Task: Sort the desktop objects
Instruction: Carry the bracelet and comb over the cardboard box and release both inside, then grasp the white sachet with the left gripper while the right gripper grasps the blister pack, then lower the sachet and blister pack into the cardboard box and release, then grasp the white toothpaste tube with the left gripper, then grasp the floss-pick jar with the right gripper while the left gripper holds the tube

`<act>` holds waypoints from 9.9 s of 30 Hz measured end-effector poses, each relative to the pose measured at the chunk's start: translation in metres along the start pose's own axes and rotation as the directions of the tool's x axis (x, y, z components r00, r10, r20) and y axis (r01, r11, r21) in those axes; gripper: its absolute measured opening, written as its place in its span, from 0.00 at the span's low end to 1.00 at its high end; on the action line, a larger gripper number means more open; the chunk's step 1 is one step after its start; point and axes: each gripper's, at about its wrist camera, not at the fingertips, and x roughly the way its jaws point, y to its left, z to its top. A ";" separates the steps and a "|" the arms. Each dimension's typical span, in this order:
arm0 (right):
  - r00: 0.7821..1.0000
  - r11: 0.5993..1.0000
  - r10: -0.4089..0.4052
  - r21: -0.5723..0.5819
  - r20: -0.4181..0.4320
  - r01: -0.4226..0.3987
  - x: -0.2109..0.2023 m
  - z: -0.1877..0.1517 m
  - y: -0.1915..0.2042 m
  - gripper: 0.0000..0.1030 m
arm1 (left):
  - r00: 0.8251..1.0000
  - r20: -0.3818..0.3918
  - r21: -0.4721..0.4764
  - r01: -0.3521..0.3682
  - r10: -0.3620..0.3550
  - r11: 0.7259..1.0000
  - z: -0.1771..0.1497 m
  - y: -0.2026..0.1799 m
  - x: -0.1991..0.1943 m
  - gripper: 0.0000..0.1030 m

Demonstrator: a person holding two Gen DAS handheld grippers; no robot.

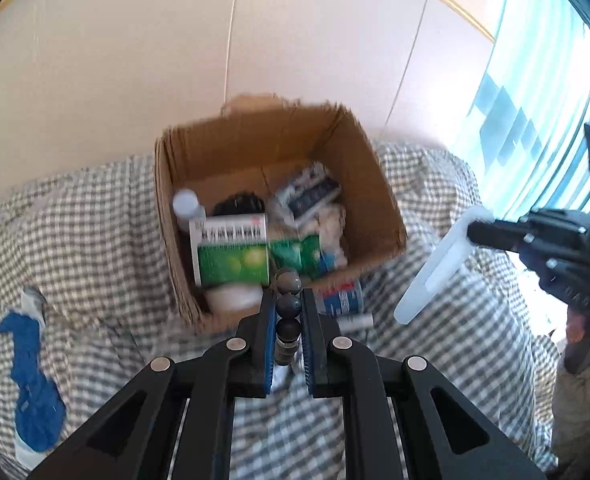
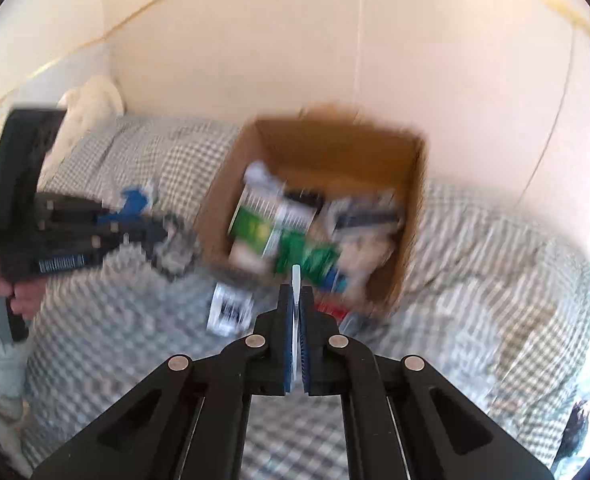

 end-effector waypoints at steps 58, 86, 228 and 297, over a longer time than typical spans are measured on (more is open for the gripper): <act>0.985 0.995 0.098 0.039 -0.145 -0.093 0.099 -0.086 -0.036 0.55 | 0.919 -0.301 -0.120 -0.301 0.255 0.946 -0.106 0.003 0.148 0.85; 0.898 0.921 -0.066 -0.372 -0.436 -0.113 0.191 -0.108 0.061 0.54 | 0.975 -0.171 -0.277 -0.188 0.144 0.942 -0.122 0.038 0.106 0.04; 0.948 0.980 0.174 0.139 -0.267 -0.141 0.126 -0.089 -0.048 0.69 | 0.975 -0.098 -0.101 -0.208 0.199 0.973 -0.098 0.013 0.121 0.16; 0.970 0.978 0.018 0.207 -0.241 0.033 0.177 -0.110 -0.046 0.87 | 0.988 -0.085 -0.250 -0.145 0.127 0.958 -0.104 0.068 0.112 0.16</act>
